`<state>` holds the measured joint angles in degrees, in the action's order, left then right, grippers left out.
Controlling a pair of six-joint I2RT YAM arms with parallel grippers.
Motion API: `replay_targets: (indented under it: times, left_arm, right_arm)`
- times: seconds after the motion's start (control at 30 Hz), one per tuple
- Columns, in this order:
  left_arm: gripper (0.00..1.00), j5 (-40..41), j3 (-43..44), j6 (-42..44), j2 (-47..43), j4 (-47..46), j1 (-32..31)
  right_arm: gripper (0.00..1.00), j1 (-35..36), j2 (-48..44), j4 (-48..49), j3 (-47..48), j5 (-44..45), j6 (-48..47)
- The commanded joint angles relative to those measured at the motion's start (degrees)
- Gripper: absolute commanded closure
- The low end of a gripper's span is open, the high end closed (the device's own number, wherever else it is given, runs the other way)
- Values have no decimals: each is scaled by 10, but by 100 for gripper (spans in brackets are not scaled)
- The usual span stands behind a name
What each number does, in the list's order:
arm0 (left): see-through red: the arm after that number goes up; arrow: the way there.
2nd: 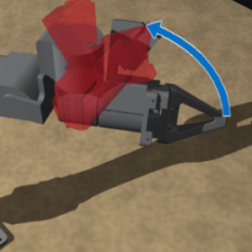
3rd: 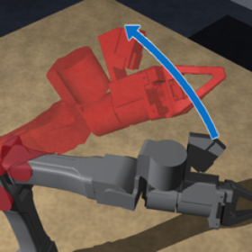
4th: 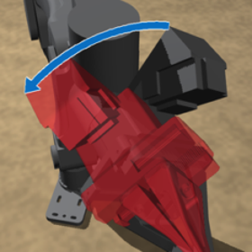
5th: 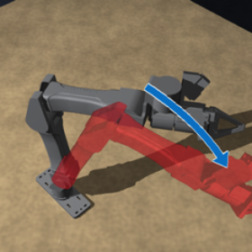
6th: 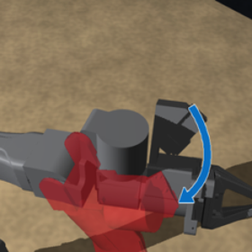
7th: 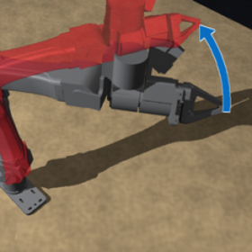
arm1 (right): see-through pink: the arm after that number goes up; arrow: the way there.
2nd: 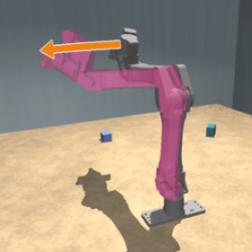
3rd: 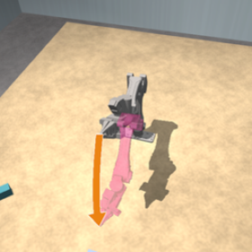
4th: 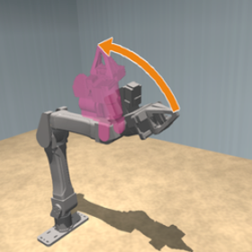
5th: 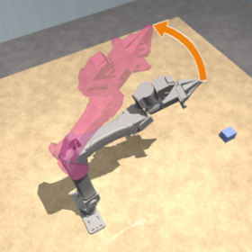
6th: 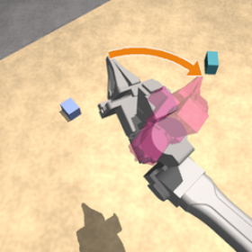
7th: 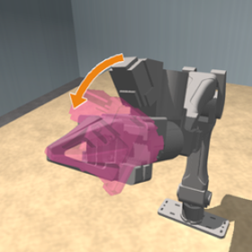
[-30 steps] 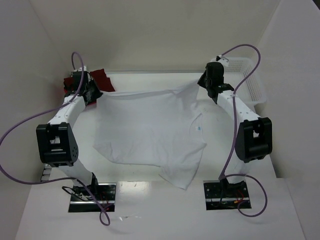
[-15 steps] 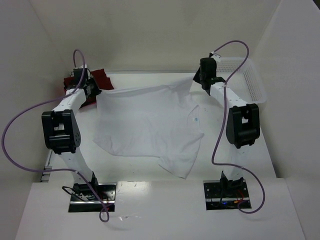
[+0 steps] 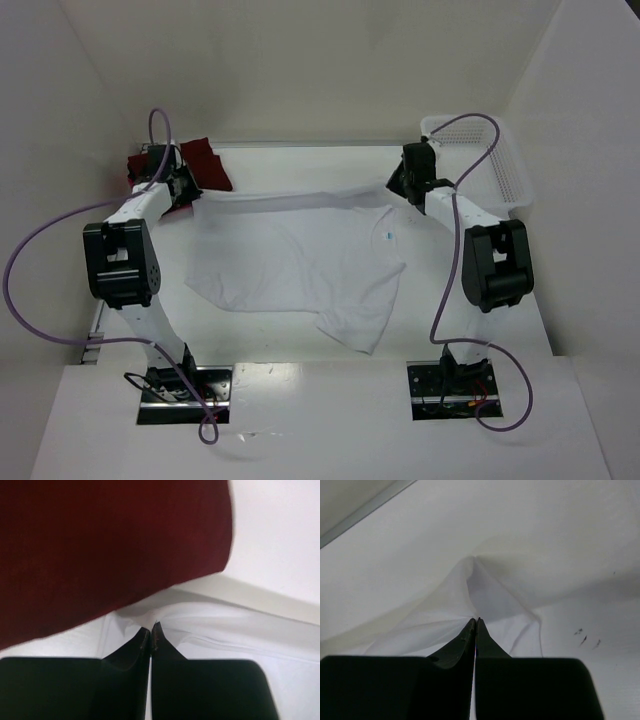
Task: Fold and stack the t-shirts
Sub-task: Fold the flattened tshirt in 1/3 of the way
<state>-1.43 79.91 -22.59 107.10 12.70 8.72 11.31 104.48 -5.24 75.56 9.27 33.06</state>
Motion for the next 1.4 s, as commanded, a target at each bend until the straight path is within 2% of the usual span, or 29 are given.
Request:
replay_targets:
  times: [0.0, 0.37, 0.93, 1.37]
  left_arm:
    - [100, 20, -28, 10, -26, 9, 10]
    - [100, 35, -67, -11, -57, 38, 16]
    - [100, 30, -88, -17, -68, 59, 16]
    - [100, 41, -112, -22, -81, 65, 16]
  right_arm:
    - [100, 13, -64, 44, -61, -3, 39]
    - [100, 42, -104, 50, -154, -9, 77]
    - [100, 46, -175, 20, -206, -27, 83]
    - [100, 46, -188, 3, -234, -42, 77]
